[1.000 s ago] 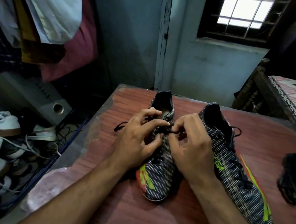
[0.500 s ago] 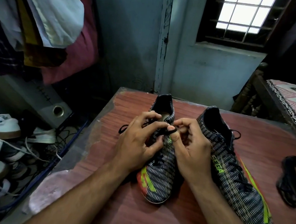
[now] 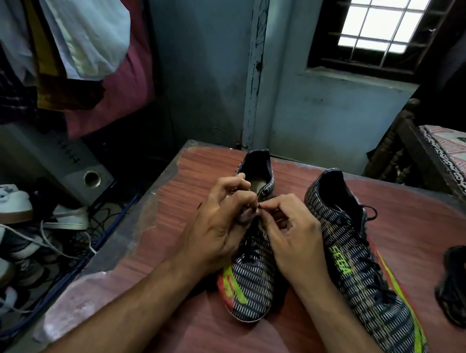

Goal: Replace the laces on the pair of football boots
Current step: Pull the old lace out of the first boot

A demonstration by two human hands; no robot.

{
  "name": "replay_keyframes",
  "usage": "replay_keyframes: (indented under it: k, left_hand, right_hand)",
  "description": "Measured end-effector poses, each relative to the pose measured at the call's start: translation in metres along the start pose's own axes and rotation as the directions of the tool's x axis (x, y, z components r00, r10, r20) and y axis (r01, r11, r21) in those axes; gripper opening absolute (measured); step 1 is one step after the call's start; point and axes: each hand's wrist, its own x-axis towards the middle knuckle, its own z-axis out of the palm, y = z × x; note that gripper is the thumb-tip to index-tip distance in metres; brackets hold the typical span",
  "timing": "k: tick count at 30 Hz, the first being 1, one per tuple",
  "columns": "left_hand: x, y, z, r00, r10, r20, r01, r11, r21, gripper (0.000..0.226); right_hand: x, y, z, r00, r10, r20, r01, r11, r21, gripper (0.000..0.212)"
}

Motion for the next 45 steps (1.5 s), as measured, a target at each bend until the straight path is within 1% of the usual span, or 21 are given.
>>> replay_keyframes:
  k: [2,5,7,10,12,14,16,18,21,23,24,26,29,32,35,37,38,40,42,44,45]
  left_hand:
    - [0.002,-0.005,0.001,0.999,-0.034,0.009,0.033,0.999,0.029,0.038]
    - [0.003,-0.006,0.000,0.997,-0.069,0.044,0.065,0.994,0.092,0.043]
    - [0.003,-0.005,0.001,0.996,-0.083,0.046,0.075,0.987,0.144,0.041]
    - [0.003,-0.002,0.001,0.995,-0.100,0.020,0.092,0.965,0.244,0.037]
    - [0.002,-0.002,0.001,0.995,-0.100,0.003,0.096,0.960,0.264,0.029]
    - [0.003,-0.001,0.001,0.996,-0.094,0.005,0.090,0.962,0.256,0.022]
    - [0.003,-0.003,0.003,0.995,-0.096,0.002,0.093,0.968,0.234,0.018]
    - [0.003,-0.004,0.003,0.996,-0.082,-0.017,0.084,0.979,0.184,0.019]
    - [0.001,-0.006,0.003,1.000,0.026,0.017,-0.026,0.999,0.019,0.022]
    - [-0.001,-0.006,0.003,0.993,0.092,0.070,-0.090,0.995,-0.033,0.027]
    - [-0.001,-0.006,0.003,0.992,0.096,0.085,-0.093,0.995,-0.039,0.026]
    - [0.000,-0.006,0.003,0.996,0.052,0.074,-0.051,0.999,-0.007,0.021]
    - [0.003,-0.004,0.004,0.999,-0.026,0.023,0.024,0.997,0.067,0.029]
    - [0.002,-0.005,0.005,0.998,-0.053,0.022,0.050,0.990,0.131,0.032]
    - [0.002,-0.007,0.006,0.999,-0.050,0.005,0.048,0.981,0.190,0.030]
    - [0.002,-0.008,0.007,0.999,-0.048,-0.013,0.050,0.975,0.218,0.037]
    - [0.001,-0.009,0.007,0.999,-0.048,-0.016,0.051,0.973,0.224,0.038]
    - [0.001,-0.010,0.008,0.998,-0.055,-0.015,0.057,0.979,0.197,0.028]
    - [0.001,-0.010,0.008,0.998,-0.067,-0.014,0.068,0.993,0.100,0.022]
    - [0.000,-0.008,0.009,0.999,-0.047,0.010,0.046,0.998,0.044,0.023]
    - [-0.001,-0.007,0.009,0.999,-0.032,0.035,0.030,0.999,0.045,0.023]
  right_hand:
    - [0.000,-0.003,-0.002,0.997,-0.020,-0.072,0.020,1.000,0.003,0.006]
    - [-0.003,-0.015,-0.006,0.976,-0.119,-0.183,0.121,0.993,0.001,0.003]
    - [-0.003,-0.019,-0.008,0.965,-0.174,-0.194,0.176,0.984,-0.010,0.002]
    - [-0.003,-0.021,-0.009,0.962,-0.217,-0.165,0.220,0.975,0.002,0.003]
    - [-0.005,-0.023,-0.008,0.959,-0.239,-0.149,0.243,0.970,0.010,0.006]
    - [-0.005,-0.023,-0.007,0.973,-0.196,-0.118,0.201,0.979,0.027,0.012]
    - [-0.003,-0.020,-0.006,0.995,-0.077,-0.057,0.081,0.995,0.064,0.030]
    - [-0.001,-0.012,-0.005,1.000,-0.022,0.011,0.021,0.999,0.048,0.040]
    - [-0.001,-0.003,-0.003,0.996,-0.055,0.065,0.056,0.998,-0.006,0.029]
    - [-0.001,-0.001,-0.001,0.997,-0.057,0.046,0.057,0.998,0.000,0.015]
    - [-0.001,-0.001,-0.001,0.998,-0.050,0.025,0.050,0.999,0.001,0.011]
    - [0.000,-0.001,-0.001,0.998,-0.054,-0.038,0.055,0.998,0.008,0.010]
    - [-0.002,-0.004,-0.004,0.987,-0.076,-0.140,0.079,0.997,0.016,0.009]
    - [-0.004,-0.016,-0.008,0.968,-0.135,-0.211,0.144,0.989,0.028,0.008]
    - [-0.007,-0.026,-0.009,0.947,-0.221,-0.235,0.230,0.973,0.009,0.006]
    - [-0.006,-0.024,-0.007,0.954,-0.221,-0.200,0.229,0.973,0.016,0.007]
    - [-0.005,-0.022,-0.006,0.967,-0.191,-0.168,0.199,0.980,0.030,0.010]
    - [-0.003,-0.014,-0.005,0.993,-0.087,-0.083,0.094,0.992,0.082,0.024]
    - [-0.002,-0.005,-0.006,0.999,-0.045,0.018,0.043,0.996,0.074,0.034]
    - [-0.003,0.001,-0.004,0.994,-0.062,0.088,0.060,0.998,0.025,0.032]
    - [-0.003,0.003,-0.002,0.994,-0.063,0.088,0.062,0.998,0.009,0.028]
